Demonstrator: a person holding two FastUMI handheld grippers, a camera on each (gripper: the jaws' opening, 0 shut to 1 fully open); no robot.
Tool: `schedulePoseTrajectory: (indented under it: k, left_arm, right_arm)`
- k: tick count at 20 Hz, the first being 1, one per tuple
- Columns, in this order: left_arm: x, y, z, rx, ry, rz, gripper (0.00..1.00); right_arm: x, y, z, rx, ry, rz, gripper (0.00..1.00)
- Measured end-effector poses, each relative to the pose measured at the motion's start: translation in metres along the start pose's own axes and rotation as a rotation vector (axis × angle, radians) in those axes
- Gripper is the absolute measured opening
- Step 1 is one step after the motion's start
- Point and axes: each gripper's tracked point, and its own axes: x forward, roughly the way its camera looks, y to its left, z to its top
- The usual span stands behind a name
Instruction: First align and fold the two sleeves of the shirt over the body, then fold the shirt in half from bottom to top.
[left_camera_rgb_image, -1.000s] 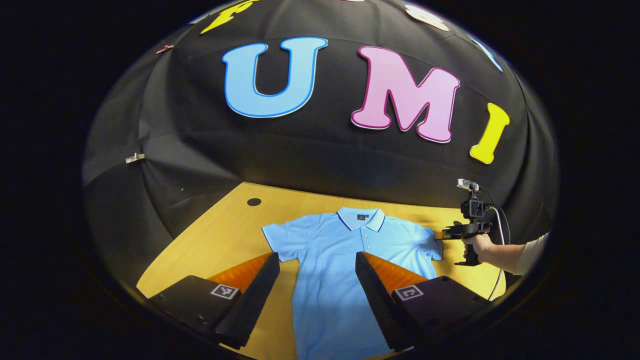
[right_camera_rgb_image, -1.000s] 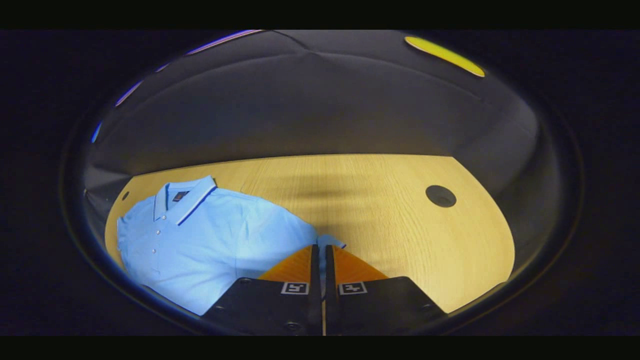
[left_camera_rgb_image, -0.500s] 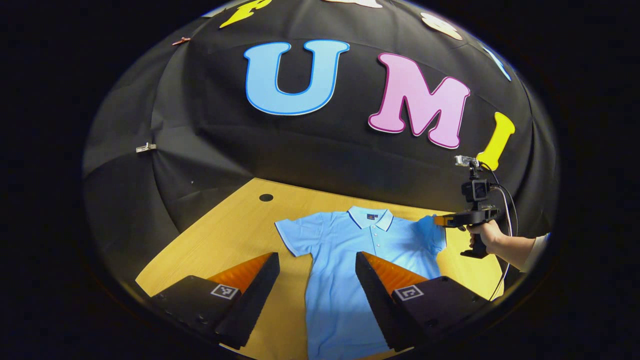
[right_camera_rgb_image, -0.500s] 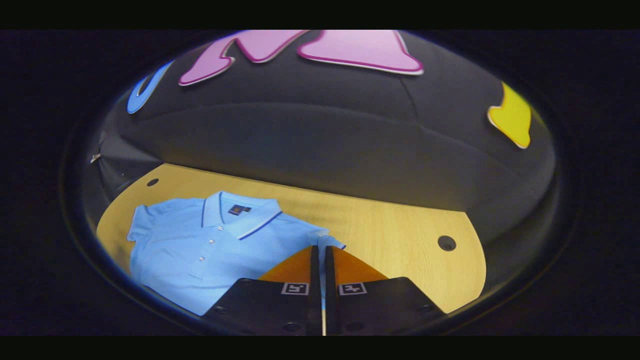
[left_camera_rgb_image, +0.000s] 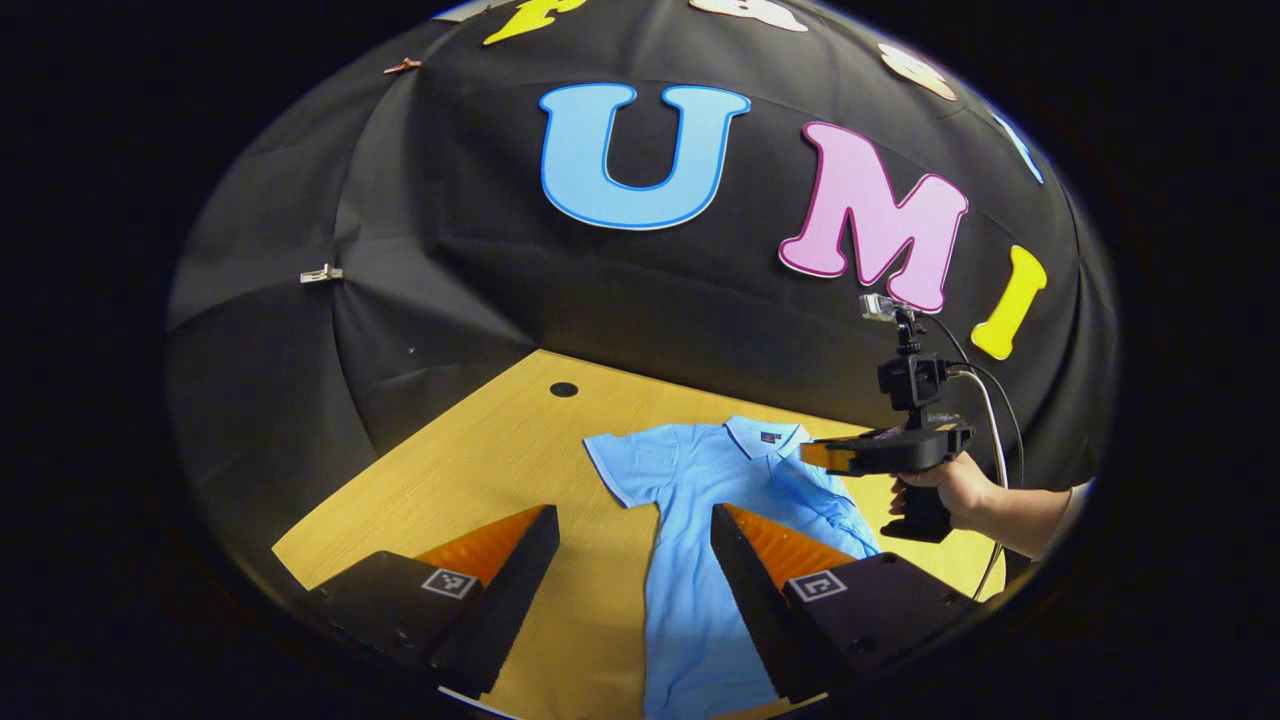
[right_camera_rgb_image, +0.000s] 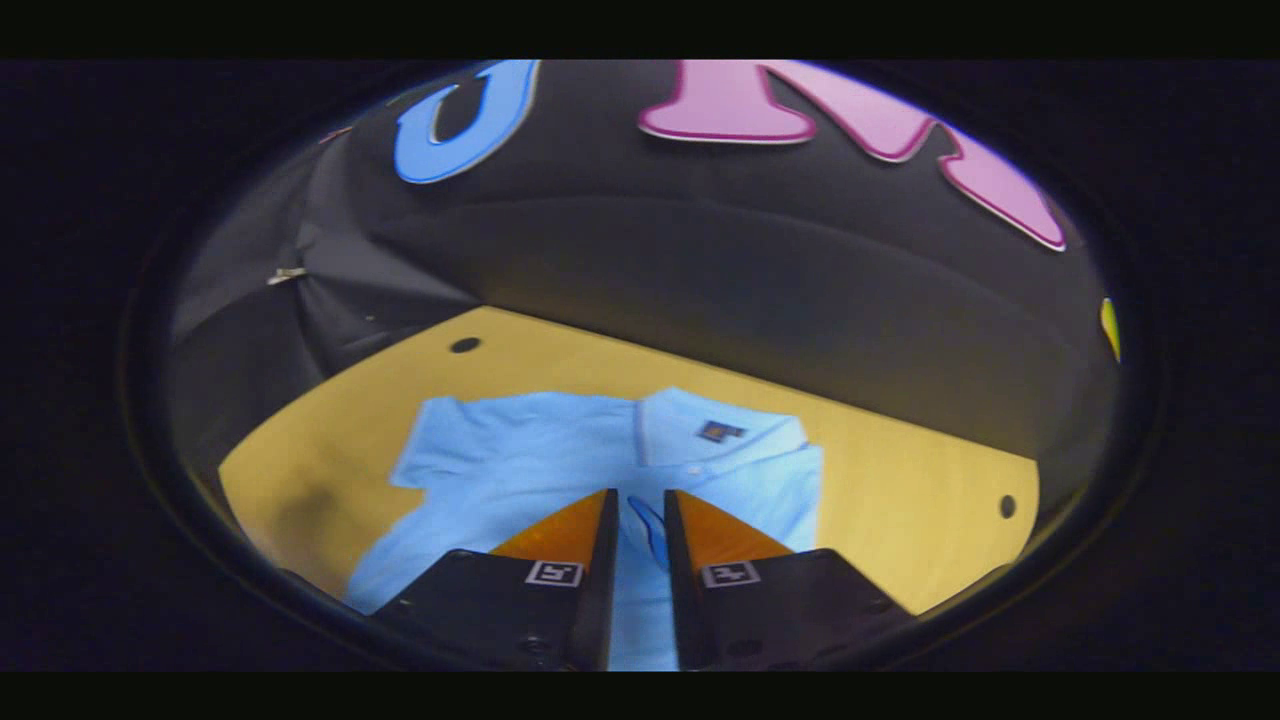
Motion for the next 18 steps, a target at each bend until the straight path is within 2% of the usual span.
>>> schedulePoseTrajectory:
  k: [2, 4, 7, 8, 14, 18]
  left_arm:
    - [0.011, 0.009, 0.0, 0.008, 0.001, 0.007, 0.97]
    - [0.026, 0.014, 0.005, 0.024, -0.002, 0.002, 0.97]
    - [0.064, 0.012, 0.013, 0.05, -0.015, -0.037, 0.97]
    - [0.08, 0.012, 0.014, 0.054, -0.011, -0.048, 0.97]
    - [0.185, 0.001, -0.01, 0.126, 0.097, -0.131, 0.97]
    - [0.255, 0.007, -0.015, 0.063, 0.137, -0.109, 0.97]
  right_arm:
    - [-0.01, 0.023, -0.006, -0.022, -0.009, 0.044, 0.6]
    - [-0.026, 0.035, -0.01, -0.018, -0.009, 0.055, 0.94]
    - [-0.056, 0.02, -0.026, -0.009, 0.007, 0.021, 0.99]
    - [-0.065, 0.013, -0.031, -0.014, 0.005, 0.009, 0.98]
    - [-0.131, -0.043, -0.062, 0.044, 0.043, -0.109, 0.98]
    - [-0.166, -0.081, -0.078, 0.109, 0.039, -0.191, 0.98]
